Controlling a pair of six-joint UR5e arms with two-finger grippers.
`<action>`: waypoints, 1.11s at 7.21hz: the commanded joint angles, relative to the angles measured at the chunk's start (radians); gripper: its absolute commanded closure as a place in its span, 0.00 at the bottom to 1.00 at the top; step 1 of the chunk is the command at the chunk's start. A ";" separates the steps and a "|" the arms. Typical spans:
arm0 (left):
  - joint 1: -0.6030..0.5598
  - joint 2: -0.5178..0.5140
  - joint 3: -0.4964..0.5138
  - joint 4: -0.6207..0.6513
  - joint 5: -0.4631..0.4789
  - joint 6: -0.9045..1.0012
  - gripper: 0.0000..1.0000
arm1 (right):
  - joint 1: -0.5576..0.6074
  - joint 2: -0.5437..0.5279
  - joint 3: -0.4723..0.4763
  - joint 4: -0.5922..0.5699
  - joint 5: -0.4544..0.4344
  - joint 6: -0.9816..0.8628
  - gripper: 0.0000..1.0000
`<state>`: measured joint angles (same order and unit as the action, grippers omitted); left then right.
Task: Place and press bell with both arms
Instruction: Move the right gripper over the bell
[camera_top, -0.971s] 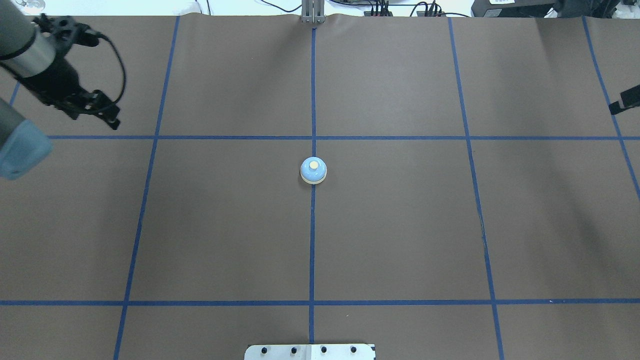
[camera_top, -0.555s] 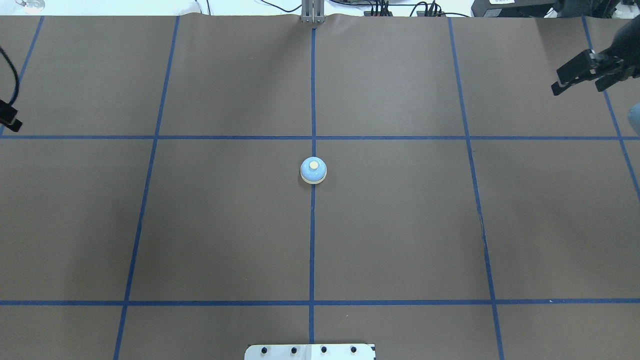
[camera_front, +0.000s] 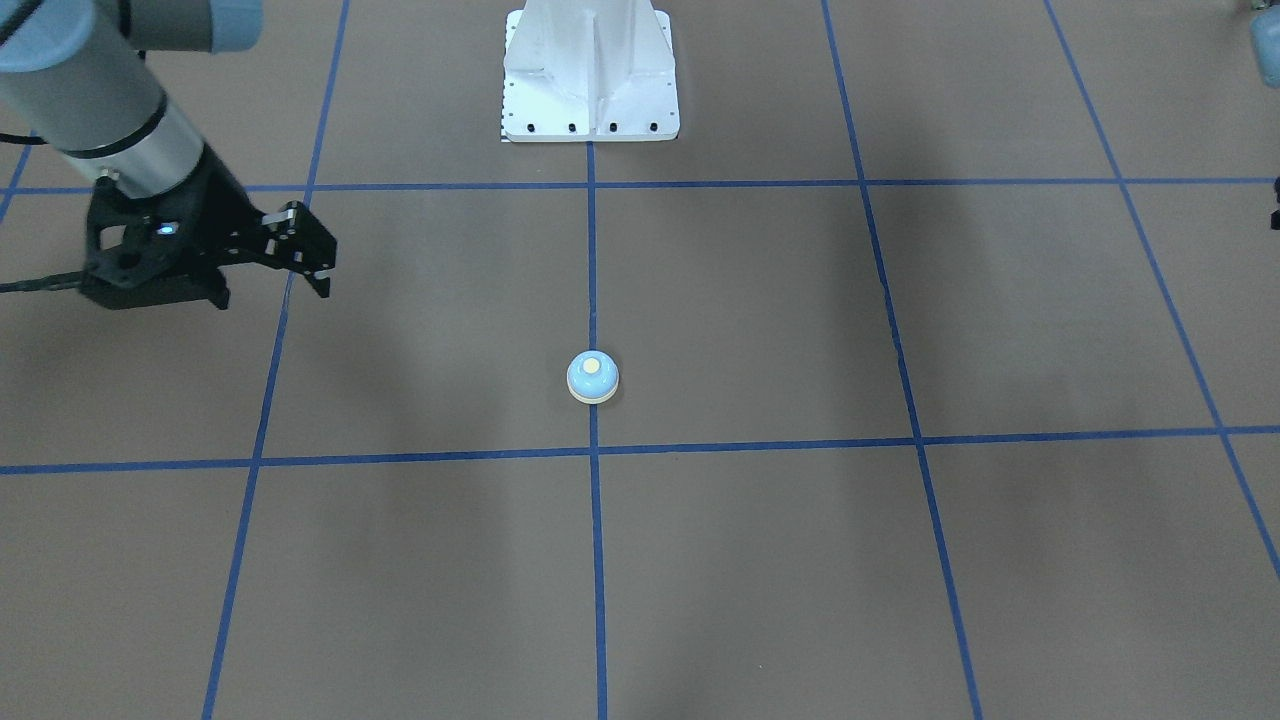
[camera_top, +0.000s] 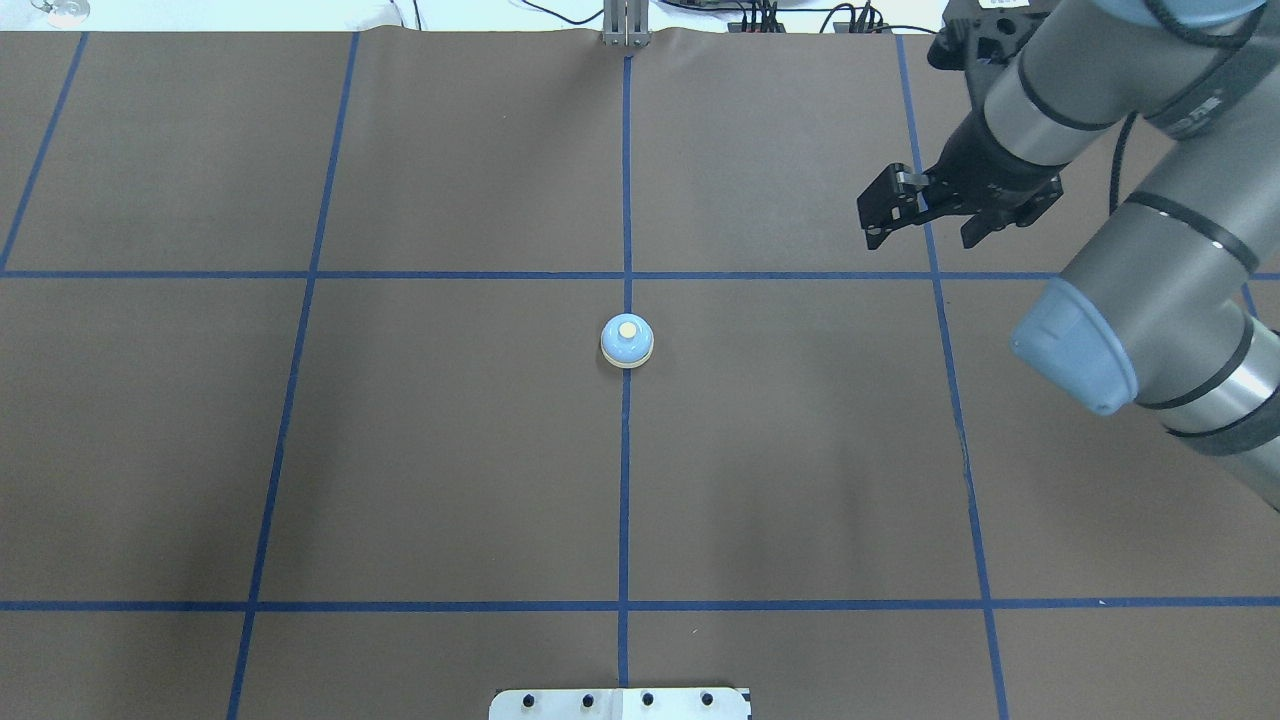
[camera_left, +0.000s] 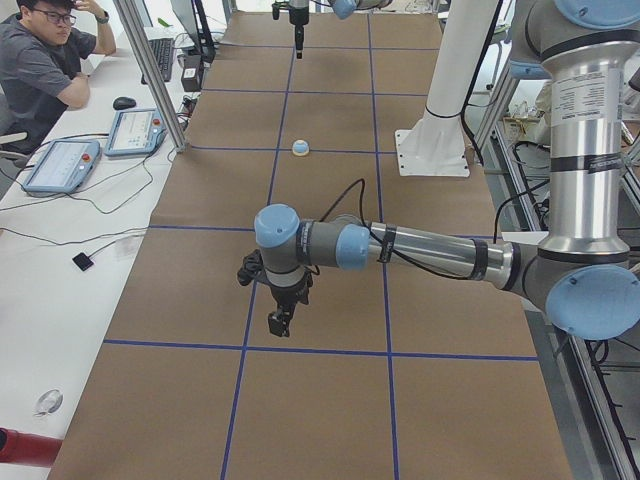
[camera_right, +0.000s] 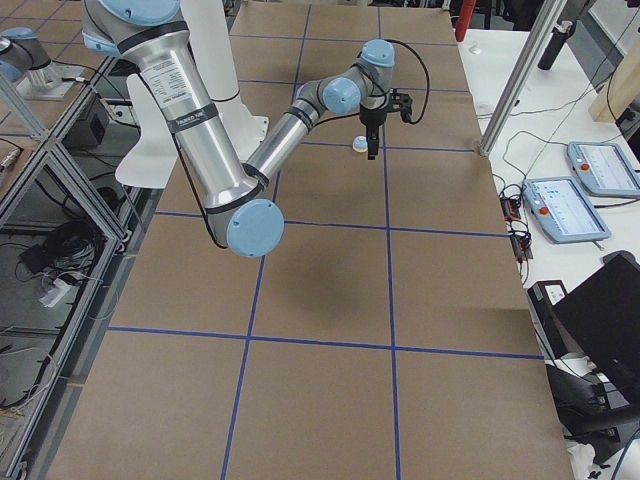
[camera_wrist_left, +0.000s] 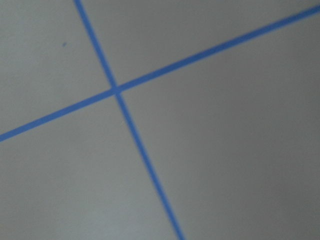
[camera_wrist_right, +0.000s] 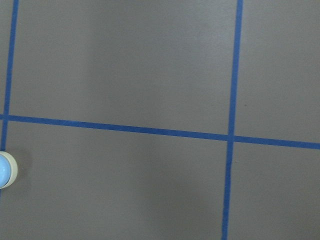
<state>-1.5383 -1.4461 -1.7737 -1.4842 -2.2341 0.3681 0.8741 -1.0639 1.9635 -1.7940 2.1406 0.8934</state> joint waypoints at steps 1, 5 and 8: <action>-0.158 0.076 0.037 0.001 -0.066 0.095 0.00 | -0.163 0.074 -0.011 -0.001 -0.109 0.157 0.00; -0.201 0.115 0.025 -0.005 -0.179 0.040 0.00 | -0.332 0.322 -0.332 0.086 -0.249 0.363 0.01; -0.203 0.124 0.026 -0.005 -0.179 0.041 0.00 | -0.362 0.469 -0.632 0.232 -0.326 0.397 1.00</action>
<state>-1.7402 -1.3245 -1.7480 -1.4894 -2.4121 0.4091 0.5189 -0.6284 1.4061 -1.5988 1.8269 1.2899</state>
